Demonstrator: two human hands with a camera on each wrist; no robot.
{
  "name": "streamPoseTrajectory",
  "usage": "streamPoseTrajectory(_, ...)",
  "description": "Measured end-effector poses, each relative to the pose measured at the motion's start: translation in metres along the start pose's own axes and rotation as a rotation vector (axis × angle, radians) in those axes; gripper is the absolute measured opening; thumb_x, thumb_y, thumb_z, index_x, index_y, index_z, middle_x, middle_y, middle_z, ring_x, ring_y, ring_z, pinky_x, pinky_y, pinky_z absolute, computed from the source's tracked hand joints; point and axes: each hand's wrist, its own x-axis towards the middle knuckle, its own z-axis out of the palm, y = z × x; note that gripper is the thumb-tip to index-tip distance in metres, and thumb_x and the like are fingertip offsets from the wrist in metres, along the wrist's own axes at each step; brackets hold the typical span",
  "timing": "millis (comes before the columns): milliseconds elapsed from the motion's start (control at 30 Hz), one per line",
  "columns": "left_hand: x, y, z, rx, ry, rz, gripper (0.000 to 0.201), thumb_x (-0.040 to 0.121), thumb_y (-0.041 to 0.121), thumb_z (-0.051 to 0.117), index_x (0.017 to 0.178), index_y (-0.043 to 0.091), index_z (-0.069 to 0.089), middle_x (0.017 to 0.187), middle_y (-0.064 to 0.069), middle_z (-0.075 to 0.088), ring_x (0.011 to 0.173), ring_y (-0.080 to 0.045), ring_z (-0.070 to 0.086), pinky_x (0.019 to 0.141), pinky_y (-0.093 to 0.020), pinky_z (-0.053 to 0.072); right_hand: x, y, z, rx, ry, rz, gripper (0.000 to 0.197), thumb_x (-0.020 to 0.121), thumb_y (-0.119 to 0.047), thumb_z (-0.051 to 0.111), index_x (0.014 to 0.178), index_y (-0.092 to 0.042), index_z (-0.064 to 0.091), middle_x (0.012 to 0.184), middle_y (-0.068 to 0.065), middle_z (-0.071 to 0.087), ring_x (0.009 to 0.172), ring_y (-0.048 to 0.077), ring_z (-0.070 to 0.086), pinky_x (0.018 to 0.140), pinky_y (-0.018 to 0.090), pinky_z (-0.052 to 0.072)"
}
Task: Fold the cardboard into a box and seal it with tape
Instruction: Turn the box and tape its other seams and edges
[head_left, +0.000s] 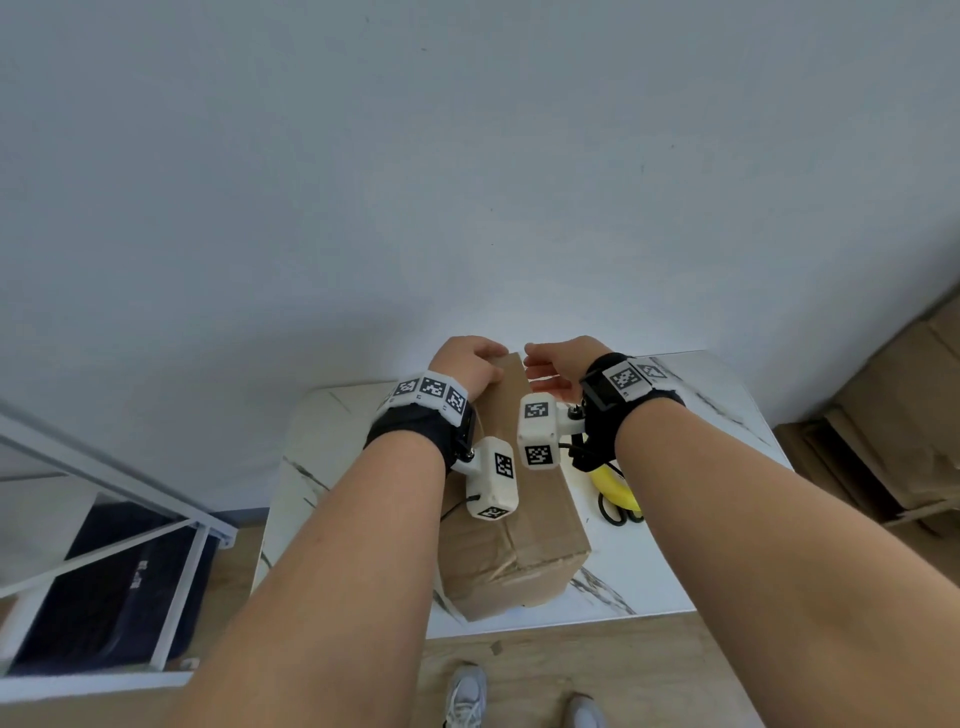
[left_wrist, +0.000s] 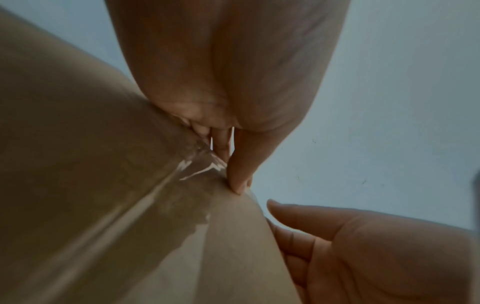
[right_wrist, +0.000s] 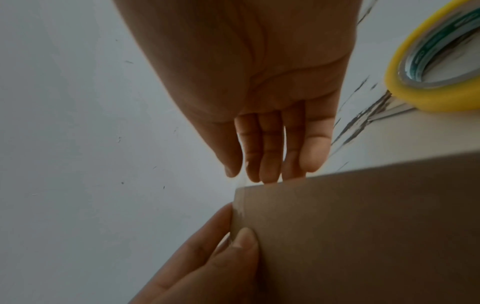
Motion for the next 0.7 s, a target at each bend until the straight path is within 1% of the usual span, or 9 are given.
streamPoseTrajectory(100,0.002,0.0,0.004,0.052,0.015,0.0,0.025,0.088,0.018,0.057,0.107,0.024,0.072,0.119,0.003,0.067,0.112,-0.018,0.06,0.099,-0.031,0.046,0.001,0.001,0.004,0.007,0.008,0.018,0.018,0.093,-0.013,0.062,0.077,-0.005,0.06,0.073,0.009,0.061,0.06,0.02,0.059,0.04,0.019,0.048)
streamPoseTrajectory(167,0.002,0.001,0.005,0.072,0.021,-0.003,0.022,0.088,0.021,0.056,0.102,0.026,0.073,0.116,0.004,0.068,0.109,-0.019,0.061,0.099,-0.036,0.048,0.002,0.003,0.006,0.031,0.007,0.028,0.018,0.093,-0.009,0.06,0.076,-0.004,0.06,0.069,0.009,0.058,0.058,0.02,0.056,0.038,0.019,0.048)
streamPoseTrajectory(233,0.002,0.001,0.006,0.073,0.028,-0.008,0.022,0.089,0.021,0.056,0.102,0.026,0.073,0.116,0.004,0.068,0.108,-0.019,0.061,0.098,-0.036,0.048,0.004,0.006,0.007,0.058,0.009,0.03,0.017,0.094,-0.007,0.059,0.078,-0.002,0.06,0.073,0.011,0.058,0.059,0.021,0.057,0.042,0.023,0.052)
streamPoseTrajectory(300,0.004,0.0,0.006,0.071,0.034,-0.01,0.022,0.089,0.02,0.057,0.102,0.026,0.073,0.116,0.004,0.068,0.109,-0.02,0.061,0.098,-0.037,0.048,0.005,0.009,0.009,0.061,0.013,0.029,0.015,0.095,-0.008,0.058,0.081,0.0,0.061,0.08,0.014,0.06,0.063,0.024,0.058,0.052,0.031,0.056)
streamPoseTrajectory(367,0.004,0.0,0.006,0.076,0.037,-0.009,0.023,0.089,0.02,0.057,0.103,0.025,0.073,0.117,0.004,0.068,0.11,-0.019,0.061,0.099,-0.036,0.047,0.004,0.009,0.01,0.015,0.018,0.031,0.014,0.095,-0.011,0.057,0.086,-0.001,0.061,0.081,0.013,0.059,0.066,0.023,0.059,0.056,0.032,0.055)
streamPoseTrajectory(500,0.005,-0.001,0.006,0.069,0.054,-0.008,0.023,0.089,0.018,0.058,0.105,0.023,0.074,0.12,0.004,0.067,0.112,-0.019,0.06,0.099,-0.033,0.047,-0.005,0.011,0.014,-0.171,-0.011,0.093,0.014,0.097,-0.011,0.051,0.085,-0.006,0.055,0.069,0.006,0.055,0.057,0.017,0.059,0.041,0.021,0.047)
streamPoseTrajectory(600,0.005,-0.001,0.006,0.039,0.062,-0.017,0.022,0.089,0.018,0.059,0.104,0.022,0.074,0.119,0.003,0.068,0.111,-0.019,0.06,0.098,-0.032,0.048,-0.007,0.023,0.01,-0.146,-0.006,0.123,0.019,0.096,-0.018,0.057,0.08,-0.008,0.054,0.075,0.006,0.055,0.06,0.018,0.06,0.036,0.016,0.043)
streamPoseTrajectory(633,0.005,-0.001,0.006,0.038,0.063,-0.018,0.021,0.089,0.019,0.059,0.104,0.022,0.074,0.118,0.003,0.068,0.11,-0.019,0.061,0.098,-0.032,0.048,-0.006,0.027,0.008,-0.119,0.008,0.111,0.019,0.093,-0.02,0.062,0.082,-0.007,0.055,0.079,0.007,0.056,0.064,0.019,0.061,0.039,0.018,0.047)
streamPoseTrajectory(700,0.004,-0.002,0.007,0.05,0.063,-0.019,0.02,0.089,0.02,0.059,0.103,0.022,0.074,0.117,0.004,0.068,0.109,-0.019,0.061,0.098,-0.033,0.048,-0.003,0.031,0.004,-0.064,0.062,0.034,0.016,0.089,-0.015,0.069,0.091,-0.004,0.058,0.085,0.01,0.06,0.068,0.02,0.062,0.059,0.032,0.06)
